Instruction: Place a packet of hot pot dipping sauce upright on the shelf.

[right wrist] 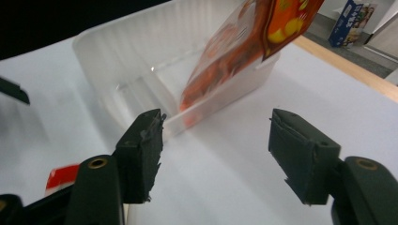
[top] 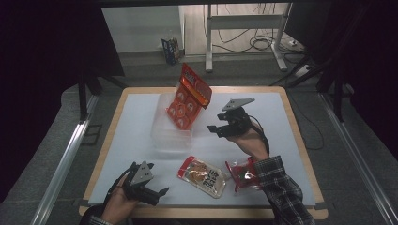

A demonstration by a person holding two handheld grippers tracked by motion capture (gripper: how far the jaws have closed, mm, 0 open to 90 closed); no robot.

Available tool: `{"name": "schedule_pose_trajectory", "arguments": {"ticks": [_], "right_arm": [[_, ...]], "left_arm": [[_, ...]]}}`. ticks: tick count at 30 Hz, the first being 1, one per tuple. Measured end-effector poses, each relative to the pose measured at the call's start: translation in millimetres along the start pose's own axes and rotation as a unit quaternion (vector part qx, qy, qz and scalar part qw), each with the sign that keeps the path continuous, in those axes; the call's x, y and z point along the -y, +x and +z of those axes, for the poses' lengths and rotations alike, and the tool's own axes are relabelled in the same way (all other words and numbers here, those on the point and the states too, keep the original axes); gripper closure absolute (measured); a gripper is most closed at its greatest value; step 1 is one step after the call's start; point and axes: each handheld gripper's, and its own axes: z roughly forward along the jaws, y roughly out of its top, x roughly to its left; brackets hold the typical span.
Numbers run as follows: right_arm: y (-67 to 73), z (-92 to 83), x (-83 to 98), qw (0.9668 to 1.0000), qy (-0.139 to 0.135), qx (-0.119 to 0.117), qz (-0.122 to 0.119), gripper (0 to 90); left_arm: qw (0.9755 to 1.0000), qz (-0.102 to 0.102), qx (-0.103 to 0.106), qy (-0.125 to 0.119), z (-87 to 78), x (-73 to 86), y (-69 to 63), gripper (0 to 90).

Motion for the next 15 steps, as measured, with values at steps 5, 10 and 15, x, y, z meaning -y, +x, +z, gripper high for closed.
{"name": "schedule_pose_trajectory", "arguments": {"ticks": [5,10,15], "right_arm": [[4.6,-2.1,17.0,0.9998,0.014,0.010,-0.014,36.8],[3.9,-5.3,28.5,0.9996,0.011,0.016,-0.023,35.2],[2.8,-9.2,35.7,0.9995,0.015,0.018,-0.021,35.8]], "left_arm": [[1.0000,0.001,-0.001,0.002,0.1,0.1,0.1,0.8],[1.0000,0.003,-0.003,0.002,-0.4,0.0,-0.3,0.9],[1.0000,0.003,-0.003,-0.001,-1.1,-0.1,-0.3,0.9]]}}
